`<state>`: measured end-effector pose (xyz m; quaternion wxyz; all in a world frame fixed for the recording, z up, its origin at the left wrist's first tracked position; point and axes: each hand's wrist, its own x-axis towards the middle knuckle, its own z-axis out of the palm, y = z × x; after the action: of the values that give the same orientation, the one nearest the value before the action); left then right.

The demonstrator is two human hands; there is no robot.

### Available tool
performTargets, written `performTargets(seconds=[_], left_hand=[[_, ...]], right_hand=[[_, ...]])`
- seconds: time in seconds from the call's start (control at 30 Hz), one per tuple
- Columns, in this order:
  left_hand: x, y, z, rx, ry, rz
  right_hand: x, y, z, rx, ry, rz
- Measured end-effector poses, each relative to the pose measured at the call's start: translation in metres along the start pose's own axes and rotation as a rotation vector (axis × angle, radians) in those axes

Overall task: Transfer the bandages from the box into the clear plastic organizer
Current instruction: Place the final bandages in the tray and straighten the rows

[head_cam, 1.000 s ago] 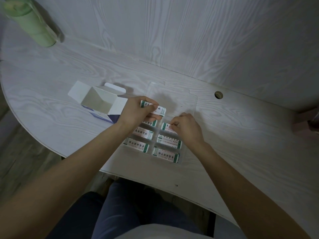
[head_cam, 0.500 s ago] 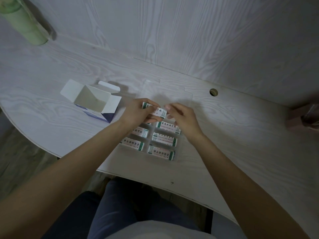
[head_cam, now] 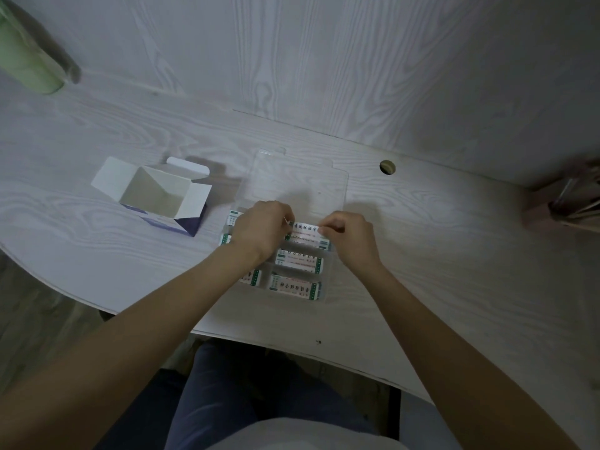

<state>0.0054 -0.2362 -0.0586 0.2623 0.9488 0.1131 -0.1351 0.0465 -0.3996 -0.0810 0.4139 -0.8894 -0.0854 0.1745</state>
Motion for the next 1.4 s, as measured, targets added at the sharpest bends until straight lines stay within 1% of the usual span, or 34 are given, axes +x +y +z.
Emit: performTargets(seconds=[0.07, 0.17, 0.33, 0.6, 0.73, 1.1, 1.27, 1.4], left_hand=[[0.002, 0.002, 0.003, 0.079, -0.004, 0.006], [0.005, 0.000, 0.008, 0.191, 0.000, 0.060], [0.008, -0.001, 0.009, 0.274, -0.011, 0.094], [0.012, -0.003, 0.010, 0.297, -0.061, 0.092], [0.012, -0.002, 0.011, 0.322, -0.056, 0.095], [0.015, -0.001, 0.012, 0.314, -0.080, 0.080], [0.015, -0.001, 0.011, 0.319, -0.079, 0.089], [0.015, 0.000, 0.009, 0.313, -0.084, 0.089]], right_hand=[[-0.001, 0.003, 0.006, -0.085, -0.005, -0.009], [-0.001, 0.006, 0.012, -0.220, 0.000, -0.045], [-0.003, 0.007, 0.016, -0.283, 0.005, -0.047], [-0.002, 0.006, 0.013, -0.362, -0.017, -0.026], [-0.001, 0.005, 0.012, -0.406, -0.041, -0.045], [0.001, 0.005, 0.011, -0.385, -0.046, -0.036], [0.001, 0.005, 0.010, -0.443, -0.053, -0.019], [0.000, 0.006, 0.008, -0.446, -0.063, -0.023]])
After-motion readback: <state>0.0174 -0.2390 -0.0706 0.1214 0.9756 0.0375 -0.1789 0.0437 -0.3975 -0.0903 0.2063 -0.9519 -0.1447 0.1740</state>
